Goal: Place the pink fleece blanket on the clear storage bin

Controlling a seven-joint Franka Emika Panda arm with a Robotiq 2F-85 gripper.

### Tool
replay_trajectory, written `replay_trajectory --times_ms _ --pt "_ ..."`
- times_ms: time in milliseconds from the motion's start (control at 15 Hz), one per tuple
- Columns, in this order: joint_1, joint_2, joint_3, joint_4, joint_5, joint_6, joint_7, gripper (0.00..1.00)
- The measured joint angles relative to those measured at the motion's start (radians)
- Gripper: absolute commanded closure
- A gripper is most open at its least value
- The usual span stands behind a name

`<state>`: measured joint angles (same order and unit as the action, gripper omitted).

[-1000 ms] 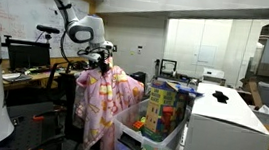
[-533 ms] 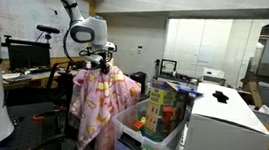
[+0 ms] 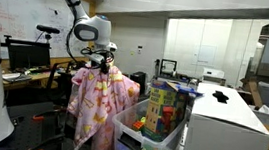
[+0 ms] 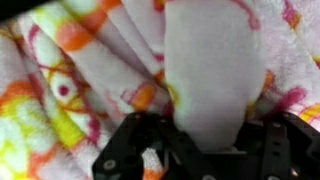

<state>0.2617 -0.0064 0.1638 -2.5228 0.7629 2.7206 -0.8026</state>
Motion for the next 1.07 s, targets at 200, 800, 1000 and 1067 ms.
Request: replay_trajectory --times_ms 200,800,1000,1067 --pt "-0.009 0.0 0.001 0.004 -0.021 -0.002 0.01 1.0" --pt "-0.055 -0.075 -0.011 0.03 -0.026 -0.002 0.025 1.0" --pt "-0.056 -0.109 -0.024 0.033 -0.022 -0.002 0.026 1.0" --pt "-0.056 -0.117 -0.028 0.035 -0.018 -0.002 0.026 1.0"
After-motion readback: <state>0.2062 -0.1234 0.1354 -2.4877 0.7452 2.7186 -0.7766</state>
